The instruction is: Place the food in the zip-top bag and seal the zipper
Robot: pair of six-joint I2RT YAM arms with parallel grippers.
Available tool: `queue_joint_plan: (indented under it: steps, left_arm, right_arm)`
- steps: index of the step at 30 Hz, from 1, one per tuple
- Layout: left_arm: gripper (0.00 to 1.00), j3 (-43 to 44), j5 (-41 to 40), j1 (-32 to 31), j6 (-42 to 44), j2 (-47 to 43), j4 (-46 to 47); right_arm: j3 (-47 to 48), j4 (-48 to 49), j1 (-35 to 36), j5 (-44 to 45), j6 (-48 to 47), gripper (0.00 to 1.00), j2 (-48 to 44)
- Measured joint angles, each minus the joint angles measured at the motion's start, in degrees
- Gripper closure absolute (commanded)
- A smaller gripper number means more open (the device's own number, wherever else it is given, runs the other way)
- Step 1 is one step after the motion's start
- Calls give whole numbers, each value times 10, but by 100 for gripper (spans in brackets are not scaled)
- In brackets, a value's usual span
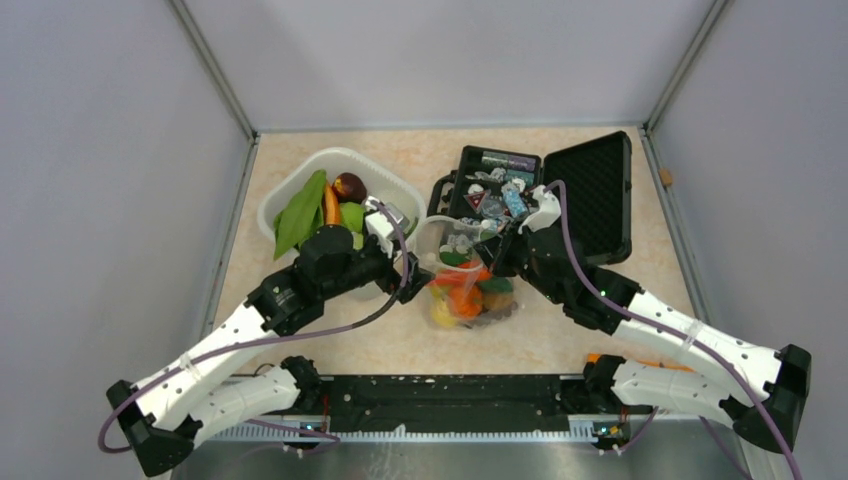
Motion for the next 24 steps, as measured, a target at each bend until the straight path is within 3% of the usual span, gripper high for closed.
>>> queue_joint_plan:
  steps: [4,14,19,24]
  left_arm:
    - [4,-43,-46,0,-7,-25,-2]
    - [7,-120,-47,2,-9,-1,33]
    - [34,-150,-60,3,6,21,103]
    - [49,-167,-51,8,4,29,177]
  right_arm:
    - [0,0,0,-2,0,100,-2]
    - [0,-5,0,-4,0,100,-18]
    - [0,-8,0,-7,0,100,-21]
    - [0,-11,0,-7,0,100,-25]
